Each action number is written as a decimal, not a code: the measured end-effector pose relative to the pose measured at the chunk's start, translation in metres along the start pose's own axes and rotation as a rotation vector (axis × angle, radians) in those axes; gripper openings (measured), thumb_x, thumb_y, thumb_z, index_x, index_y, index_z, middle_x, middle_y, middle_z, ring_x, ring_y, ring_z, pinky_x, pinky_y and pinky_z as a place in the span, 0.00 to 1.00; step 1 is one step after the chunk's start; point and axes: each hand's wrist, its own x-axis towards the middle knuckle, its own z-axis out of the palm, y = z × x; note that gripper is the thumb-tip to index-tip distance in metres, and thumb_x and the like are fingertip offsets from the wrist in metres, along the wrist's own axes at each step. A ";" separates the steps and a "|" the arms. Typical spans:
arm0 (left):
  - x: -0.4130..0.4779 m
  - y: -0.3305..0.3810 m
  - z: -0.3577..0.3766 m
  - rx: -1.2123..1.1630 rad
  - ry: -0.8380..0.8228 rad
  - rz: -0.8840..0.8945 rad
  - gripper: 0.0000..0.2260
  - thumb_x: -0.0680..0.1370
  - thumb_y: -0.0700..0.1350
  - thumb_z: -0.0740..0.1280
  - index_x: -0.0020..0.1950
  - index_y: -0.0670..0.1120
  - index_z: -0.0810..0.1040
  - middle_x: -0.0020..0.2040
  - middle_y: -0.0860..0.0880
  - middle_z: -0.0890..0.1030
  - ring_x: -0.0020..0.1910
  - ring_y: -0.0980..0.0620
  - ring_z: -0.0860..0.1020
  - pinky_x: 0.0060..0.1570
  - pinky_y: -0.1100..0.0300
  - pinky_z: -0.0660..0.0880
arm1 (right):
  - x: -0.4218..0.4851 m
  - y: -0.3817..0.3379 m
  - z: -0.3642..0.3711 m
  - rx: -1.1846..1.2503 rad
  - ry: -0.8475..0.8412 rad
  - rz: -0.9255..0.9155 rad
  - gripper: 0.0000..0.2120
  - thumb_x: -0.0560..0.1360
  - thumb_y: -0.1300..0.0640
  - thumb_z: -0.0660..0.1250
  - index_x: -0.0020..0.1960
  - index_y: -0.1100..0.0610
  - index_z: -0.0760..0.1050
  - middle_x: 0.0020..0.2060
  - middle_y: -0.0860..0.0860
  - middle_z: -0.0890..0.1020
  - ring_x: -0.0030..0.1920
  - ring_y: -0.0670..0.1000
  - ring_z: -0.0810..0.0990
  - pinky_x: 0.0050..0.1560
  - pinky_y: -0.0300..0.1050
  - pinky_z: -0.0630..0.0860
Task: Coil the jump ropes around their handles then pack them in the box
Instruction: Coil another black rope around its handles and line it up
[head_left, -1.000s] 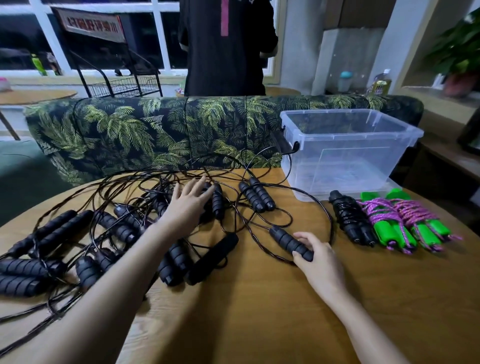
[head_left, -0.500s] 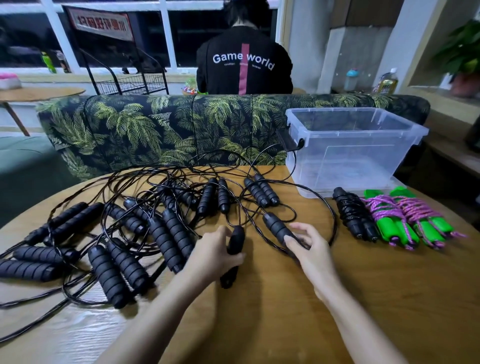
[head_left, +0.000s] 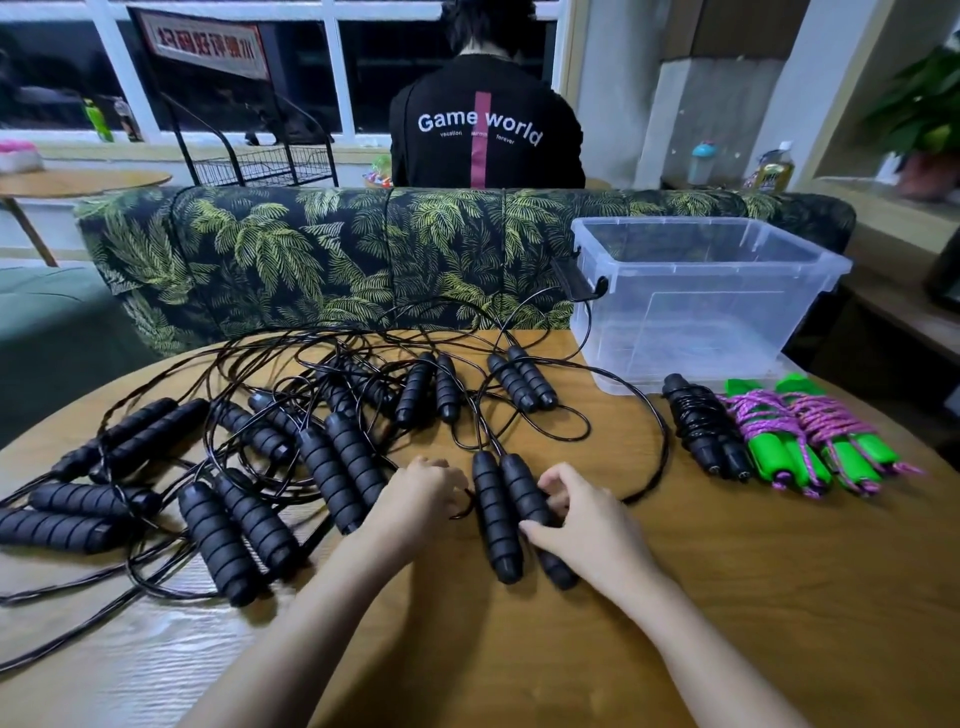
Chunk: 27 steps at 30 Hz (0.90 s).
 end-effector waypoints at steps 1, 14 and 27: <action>0.001 -0.002 -0.002 0.009 -0.026 0.042 0.11 0.78 0.42 0.68 0.60 0.48 0.78 0.56 0.48 0.78 0.58 0.46 0.75 0.56 0.51 0.73 | 0.003 0.002 -0.001 0.018 0.043 0.008 0.16 0.71 0.43 0.71 0.55 0.43 0.70 0.48 0.39 0.80 0.47 0.47 0.80 0.44 0.44 0.76; 0.054 -0.023 -0.036 0.045 0.258 0.103 0.19 0.79 0.35 0.63 0.68 0.49 0.76 0.66 0.49 0.76 0.64 0.45 0.73 0.57 0.50 0.75 | 0.032 0.035 -0.008 0.218 0.287 0.026 0.12 0.73 0.56 0.70 0.52 0.46 0.71 0.49 0.45 0.79 0.49 0.47 0.74 0.34 0.37 0.66; 0.120 -0.035 -0.040 0.418 0.318 0.375 0.15 0.72 0.36 0.73 0.55 0.52 0.79 0.52 0.55 0.81 0.61 0.51 0.77 0.77 0.43 0.45 | 0.040 0.046 -0.006 0.284 0.333 0.020 0.13 0.73 0.58 0.72 0.53 0.47 0.72 0.48 0.44 0.78 0.51 0.47 0.74 0.37 0.33 0.67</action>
